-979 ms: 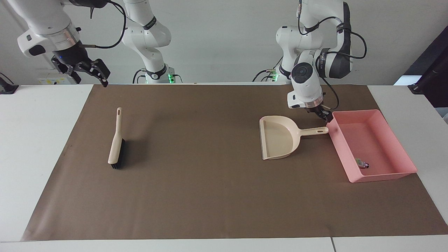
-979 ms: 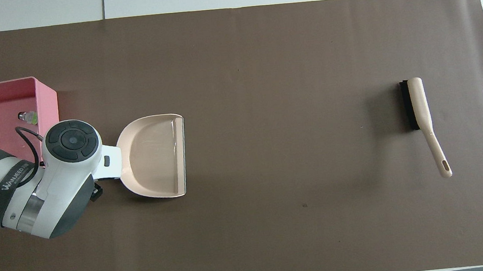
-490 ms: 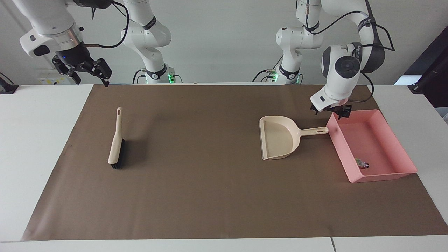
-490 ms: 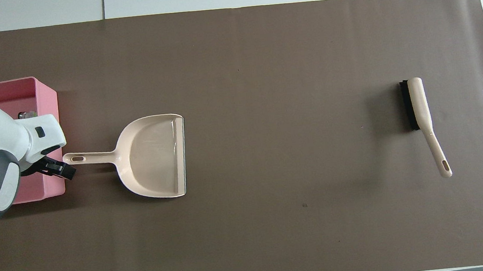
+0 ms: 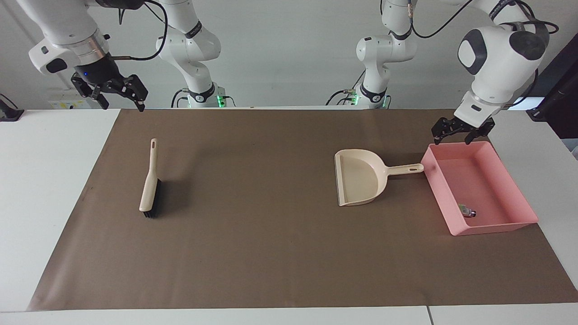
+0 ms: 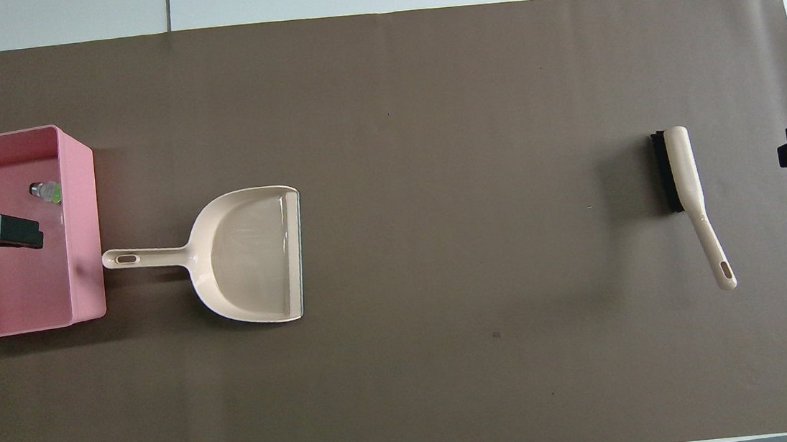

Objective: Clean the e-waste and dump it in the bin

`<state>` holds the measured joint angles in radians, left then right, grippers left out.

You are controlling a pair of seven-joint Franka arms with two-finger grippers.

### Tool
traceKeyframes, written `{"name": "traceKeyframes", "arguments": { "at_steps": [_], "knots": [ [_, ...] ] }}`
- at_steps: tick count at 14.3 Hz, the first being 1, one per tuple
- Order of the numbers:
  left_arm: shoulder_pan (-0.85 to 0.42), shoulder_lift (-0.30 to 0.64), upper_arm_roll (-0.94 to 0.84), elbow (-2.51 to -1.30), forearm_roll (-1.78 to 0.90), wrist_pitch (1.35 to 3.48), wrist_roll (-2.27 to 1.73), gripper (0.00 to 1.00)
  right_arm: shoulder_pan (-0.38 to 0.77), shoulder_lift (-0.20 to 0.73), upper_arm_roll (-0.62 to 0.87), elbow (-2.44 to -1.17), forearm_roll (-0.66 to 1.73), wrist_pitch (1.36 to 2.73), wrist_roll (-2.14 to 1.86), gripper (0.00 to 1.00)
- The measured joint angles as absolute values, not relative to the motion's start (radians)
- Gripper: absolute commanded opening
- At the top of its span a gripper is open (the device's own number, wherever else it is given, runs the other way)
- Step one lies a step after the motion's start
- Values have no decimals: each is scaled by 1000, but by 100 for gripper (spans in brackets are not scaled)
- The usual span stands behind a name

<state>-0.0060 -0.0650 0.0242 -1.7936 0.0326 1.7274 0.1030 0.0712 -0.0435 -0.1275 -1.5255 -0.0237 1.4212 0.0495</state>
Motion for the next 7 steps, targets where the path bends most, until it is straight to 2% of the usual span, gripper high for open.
{"name": "traceKeyframes", "arguments": {
  "at_steps": [4,7],
  "knots": [
    [20,-65,25,-1642,-4,1625,96,98,75,-43,-127,-1526,-35,1438,41,100],
    [23,-65,25,-1584,-27,1576,63,98,81,-43,-127,-1527,-60,1452,33,100]
  ]
}}
